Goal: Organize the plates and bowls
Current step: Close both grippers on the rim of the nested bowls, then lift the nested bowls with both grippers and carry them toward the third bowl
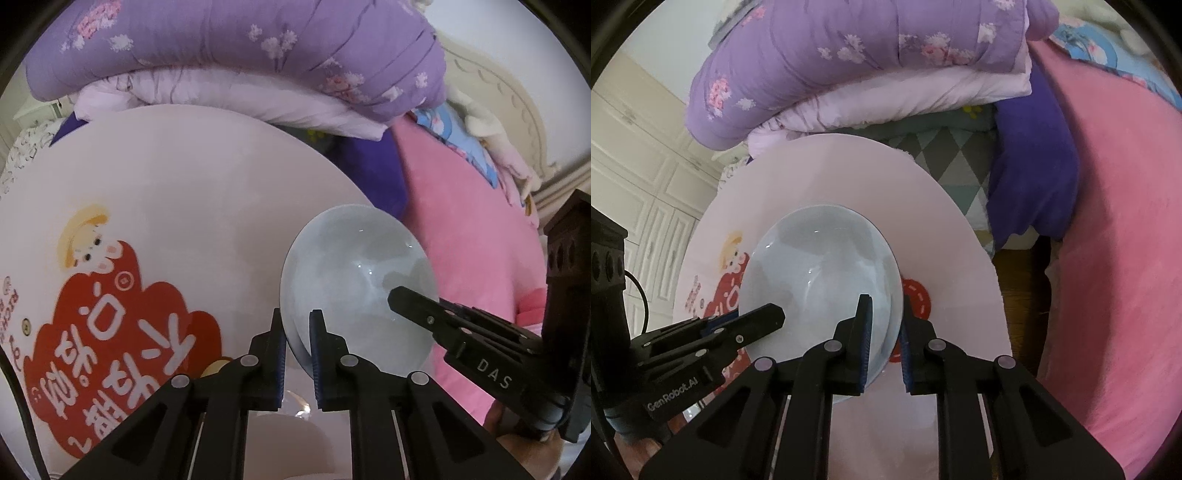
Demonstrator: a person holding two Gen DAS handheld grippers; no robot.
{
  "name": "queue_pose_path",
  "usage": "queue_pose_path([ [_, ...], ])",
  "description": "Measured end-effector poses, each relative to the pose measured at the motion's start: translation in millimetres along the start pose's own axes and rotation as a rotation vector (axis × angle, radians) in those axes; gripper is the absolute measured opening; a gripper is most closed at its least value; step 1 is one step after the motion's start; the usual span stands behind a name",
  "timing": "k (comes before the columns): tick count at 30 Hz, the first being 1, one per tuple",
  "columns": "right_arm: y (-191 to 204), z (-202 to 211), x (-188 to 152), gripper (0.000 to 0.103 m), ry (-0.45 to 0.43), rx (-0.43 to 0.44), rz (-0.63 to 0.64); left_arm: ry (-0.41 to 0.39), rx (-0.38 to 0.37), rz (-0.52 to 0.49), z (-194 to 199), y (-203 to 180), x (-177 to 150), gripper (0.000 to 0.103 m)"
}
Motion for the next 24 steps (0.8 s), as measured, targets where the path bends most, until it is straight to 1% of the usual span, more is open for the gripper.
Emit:
queue_pose_path([
  [13,24,21,-12,0.013,-0.03,0.014,0.042,-0.05,-0.002,0.003,46,5,-22,0.008],
  [18,37,38,-16,0.013,-0.057,0.02,0.067,-0.083,-0.01,-0.009,75,4,-33,0.008],
  [24,54,67,-28,0.013,-0.091,0.036,0.101,-0.128,-0.023,-0.031,118,4,-53,0.009],
])
Point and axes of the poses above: each gripper's, at about its wrist camera, not at the fingertips, and z roughly against the way its jaws point, y to its left, x to its top, the point moved 10 cm from there along -z, roughly the way its jaws point
